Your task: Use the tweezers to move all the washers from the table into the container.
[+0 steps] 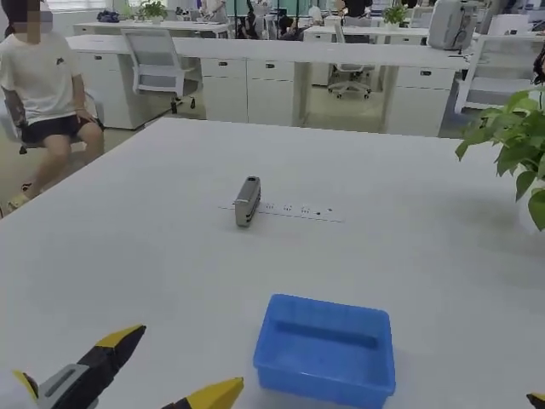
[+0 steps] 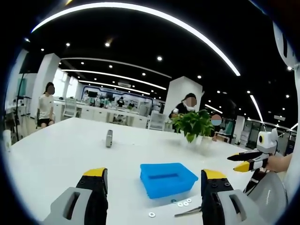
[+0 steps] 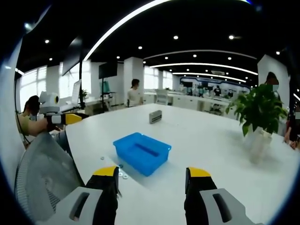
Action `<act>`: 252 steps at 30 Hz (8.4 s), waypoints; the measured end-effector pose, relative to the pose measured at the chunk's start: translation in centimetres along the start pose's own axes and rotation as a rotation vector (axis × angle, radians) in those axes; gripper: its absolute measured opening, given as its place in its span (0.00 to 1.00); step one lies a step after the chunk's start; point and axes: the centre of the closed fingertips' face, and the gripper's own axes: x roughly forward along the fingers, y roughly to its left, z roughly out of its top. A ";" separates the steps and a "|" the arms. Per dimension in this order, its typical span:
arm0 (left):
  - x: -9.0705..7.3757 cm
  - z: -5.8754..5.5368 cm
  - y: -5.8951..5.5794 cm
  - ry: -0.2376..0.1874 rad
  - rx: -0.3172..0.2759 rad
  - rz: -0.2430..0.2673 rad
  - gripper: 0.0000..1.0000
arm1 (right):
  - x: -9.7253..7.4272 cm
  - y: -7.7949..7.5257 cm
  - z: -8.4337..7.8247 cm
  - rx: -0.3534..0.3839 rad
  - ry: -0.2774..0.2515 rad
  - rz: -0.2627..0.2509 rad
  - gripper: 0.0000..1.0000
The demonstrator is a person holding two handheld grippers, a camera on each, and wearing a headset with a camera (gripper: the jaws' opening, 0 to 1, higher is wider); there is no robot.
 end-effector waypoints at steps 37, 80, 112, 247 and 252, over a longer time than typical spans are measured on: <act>0.0 -0.3 -1.0 0.023 -0.003 -0.056 0.76 | -0.2 -0.1 0.0 0.014 0.024 -0.015 0.50; 4.1 -15.7 -6.5 0.904 0.731 -0.722 0.12 | 6.0 9.4 -9.8 -0.068 0.526 0.427 0.21; 4.7 -16.9 -6.6 0.902 0.983 -0.845 0.00 | 6.8 9.8 -10.9 -0.111 0.546 0.431 0.18; 1.0 -2.8 -1.2 0.298 0.135 -0.129 0.55 | 12.4 10.1 -2.9 -0.084 0.261 0.432 0.01; 0.9 -4.4 -0.9 0.310 0.184 -0.087 0.58 | 12.3 9.5 -2.9 -0.022 0.250 0.427 0.01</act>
